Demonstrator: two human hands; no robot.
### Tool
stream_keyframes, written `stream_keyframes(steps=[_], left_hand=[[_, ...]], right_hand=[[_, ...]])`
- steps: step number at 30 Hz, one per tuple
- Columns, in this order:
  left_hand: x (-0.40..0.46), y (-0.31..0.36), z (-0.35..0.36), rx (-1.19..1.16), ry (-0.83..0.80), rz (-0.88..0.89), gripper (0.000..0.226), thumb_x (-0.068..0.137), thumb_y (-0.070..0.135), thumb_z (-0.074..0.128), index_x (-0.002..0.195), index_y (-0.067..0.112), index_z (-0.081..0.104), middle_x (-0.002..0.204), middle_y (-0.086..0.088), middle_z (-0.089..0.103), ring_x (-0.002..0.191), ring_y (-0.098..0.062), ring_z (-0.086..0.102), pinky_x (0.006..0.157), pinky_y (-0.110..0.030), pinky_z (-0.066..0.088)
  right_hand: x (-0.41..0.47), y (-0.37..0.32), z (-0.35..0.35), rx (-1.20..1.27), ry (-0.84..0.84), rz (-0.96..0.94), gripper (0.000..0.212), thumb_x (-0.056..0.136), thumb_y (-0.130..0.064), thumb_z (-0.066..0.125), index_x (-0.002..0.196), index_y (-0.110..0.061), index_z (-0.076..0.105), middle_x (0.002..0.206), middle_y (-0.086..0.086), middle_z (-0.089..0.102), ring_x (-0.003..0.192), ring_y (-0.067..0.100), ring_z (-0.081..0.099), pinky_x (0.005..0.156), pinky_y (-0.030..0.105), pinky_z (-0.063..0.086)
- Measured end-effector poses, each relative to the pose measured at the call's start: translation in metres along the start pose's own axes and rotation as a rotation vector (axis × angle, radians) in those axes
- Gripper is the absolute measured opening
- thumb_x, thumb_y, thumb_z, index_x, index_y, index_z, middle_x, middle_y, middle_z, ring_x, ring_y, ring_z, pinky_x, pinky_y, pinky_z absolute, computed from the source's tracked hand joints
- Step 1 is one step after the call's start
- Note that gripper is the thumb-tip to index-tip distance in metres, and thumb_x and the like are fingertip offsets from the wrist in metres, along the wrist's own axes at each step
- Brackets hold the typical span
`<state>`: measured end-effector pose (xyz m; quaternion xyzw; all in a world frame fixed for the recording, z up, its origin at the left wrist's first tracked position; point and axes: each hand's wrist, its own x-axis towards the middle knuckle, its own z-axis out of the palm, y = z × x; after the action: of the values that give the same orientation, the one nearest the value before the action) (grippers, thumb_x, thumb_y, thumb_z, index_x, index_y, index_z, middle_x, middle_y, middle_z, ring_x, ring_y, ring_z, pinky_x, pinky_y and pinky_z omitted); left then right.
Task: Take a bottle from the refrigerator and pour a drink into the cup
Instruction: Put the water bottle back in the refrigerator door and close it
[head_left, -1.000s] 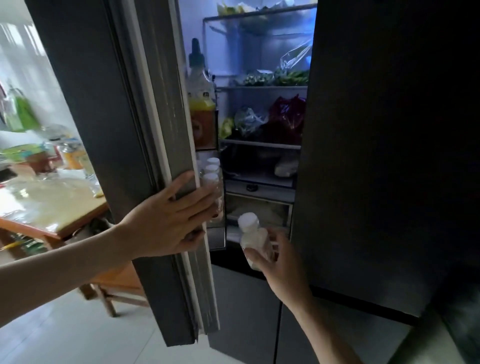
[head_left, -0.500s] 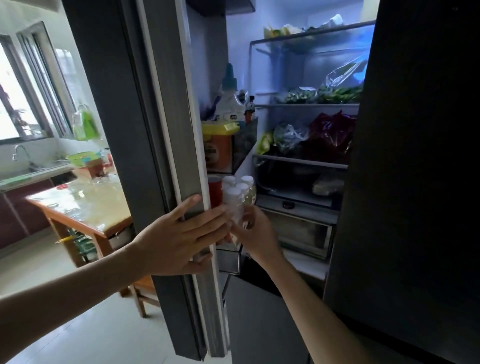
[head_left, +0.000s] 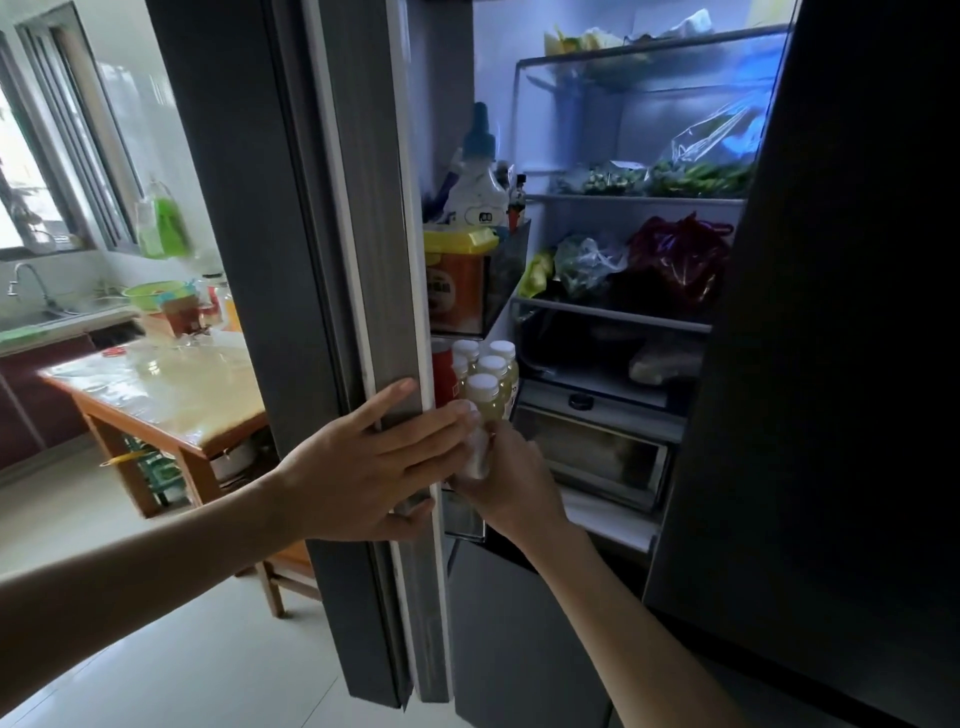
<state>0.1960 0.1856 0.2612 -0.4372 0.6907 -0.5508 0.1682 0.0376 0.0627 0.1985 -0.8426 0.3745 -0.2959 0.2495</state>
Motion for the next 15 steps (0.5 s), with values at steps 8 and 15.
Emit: stream_keyframes(steps=[8,15], left_hand=[[0.022,0.008,-0.006,-0.094,0.015,-0.015,0.076,0.098,0.060,0.023,0.156,0.012,0.031,0.165,-0.015,0.027,0.154,-0.033,0.014,0.123,-0.057,-0.010],[0.077,0.028,-0.026,-0.237,0.057,0.010,0.071,0.098,0.049,0.020,0.145,0.004,0.048,0.157,-0.018,0.040,0.152,-0.035,0.018,0.123,-0.057,-0.011]], right_hand=[[-0.034,0.018,-0.030,0.048,0.155,-0.080,0.056,0.085,-0.051,0.070,0.130,-0.027,0.047,0.121,-0.010,0.049,0.110,0.008,0.052,0.088,0.026,0.050],[-0.064,0.041,-0.065,0.203,0.109,0.090,0.044,0.081,-0.065,0.066,0.117,-0.042,0.054,0.116,-0.020,0.056,0.106,-0.002,0.058,0.092,0.032,0.054]])
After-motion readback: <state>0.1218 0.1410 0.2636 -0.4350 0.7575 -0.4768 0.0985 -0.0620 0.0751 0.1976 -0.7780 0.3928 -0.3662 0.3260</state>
